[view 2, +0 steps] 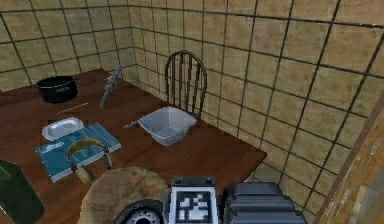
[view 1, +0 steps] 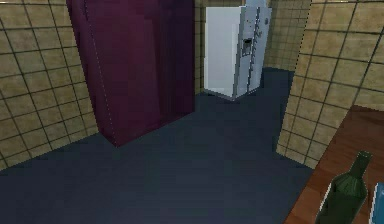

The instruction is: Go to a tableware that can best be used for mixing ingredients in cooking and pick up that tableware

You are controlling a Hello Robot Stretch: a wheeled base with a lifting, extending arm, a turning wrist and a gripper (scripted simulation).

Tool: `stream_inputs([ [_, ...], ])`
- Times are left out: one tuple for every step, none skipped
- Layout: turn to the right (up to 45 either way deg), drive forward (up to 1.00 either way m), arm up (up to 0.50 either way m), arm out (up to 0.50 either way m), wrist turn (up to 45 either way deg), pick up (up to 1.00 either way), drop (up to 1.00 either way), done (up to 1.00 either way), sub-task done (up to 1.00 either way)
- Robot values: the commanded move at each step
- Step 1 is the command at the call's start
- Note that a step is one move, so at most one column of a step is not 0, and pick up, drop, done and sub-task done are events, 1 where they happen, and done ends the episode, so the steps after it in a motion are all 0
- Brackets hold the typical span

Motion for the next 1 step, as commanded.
stream_inputs([
  [0.0, 0.00, 0.00, 0.44, 0.0, 0.00, 0.00, 0.00, 0.00],
])
